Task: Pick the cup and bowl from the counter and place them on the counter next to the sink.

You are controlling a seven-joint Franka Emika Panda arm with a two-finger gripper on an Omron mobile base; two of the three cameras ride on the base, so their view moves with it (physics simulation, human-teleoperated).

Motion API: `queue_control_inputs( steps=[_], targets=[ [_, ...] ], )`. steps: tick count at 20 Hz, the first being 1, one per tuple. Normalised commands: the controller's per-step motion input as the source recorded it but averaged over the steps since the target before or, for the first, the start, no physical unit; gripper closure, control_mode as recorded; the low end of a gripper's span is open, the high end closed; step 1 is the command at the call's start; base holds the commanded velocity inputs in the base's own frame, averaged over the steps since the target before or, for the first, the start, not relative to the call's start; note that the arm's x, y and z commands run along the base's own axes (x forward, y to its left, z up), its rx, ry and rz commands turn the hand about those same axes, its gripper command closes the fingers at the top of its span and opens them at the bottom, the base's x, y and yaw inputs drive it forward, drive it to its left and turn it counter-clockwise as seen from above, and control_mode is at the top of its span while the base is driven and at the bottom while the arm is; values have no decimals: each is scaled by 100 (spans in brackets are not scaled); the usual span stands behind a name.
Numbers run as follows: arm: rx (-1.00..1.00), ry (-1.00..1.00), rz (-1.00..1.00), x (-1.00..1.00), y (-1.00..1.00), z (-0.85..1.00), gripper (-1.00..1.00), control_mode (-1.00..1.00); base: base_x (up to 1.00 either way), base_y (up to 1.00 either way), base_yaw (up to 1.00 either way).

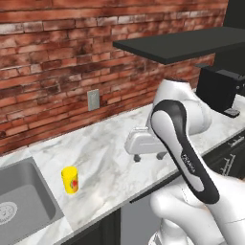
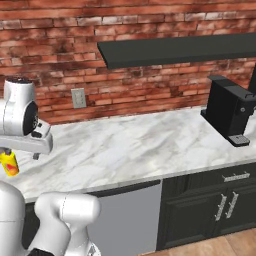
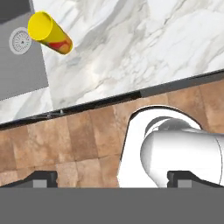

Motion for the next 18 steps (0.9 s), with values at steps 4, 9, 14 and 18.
queue_control_inputs(
  steps=[4,9,14,18],
  targets=[
    [0,3,21,-45,0,62,-100,-100,0,0,0],
    [0,0,5,-33,-4,11,-100,-100,0,0,0],
    [0,0,0,0,0,0,-100,-100,0,0,0],
    [0,0,0,0,0,0,-100,-100,0,0,0]
  ],
)
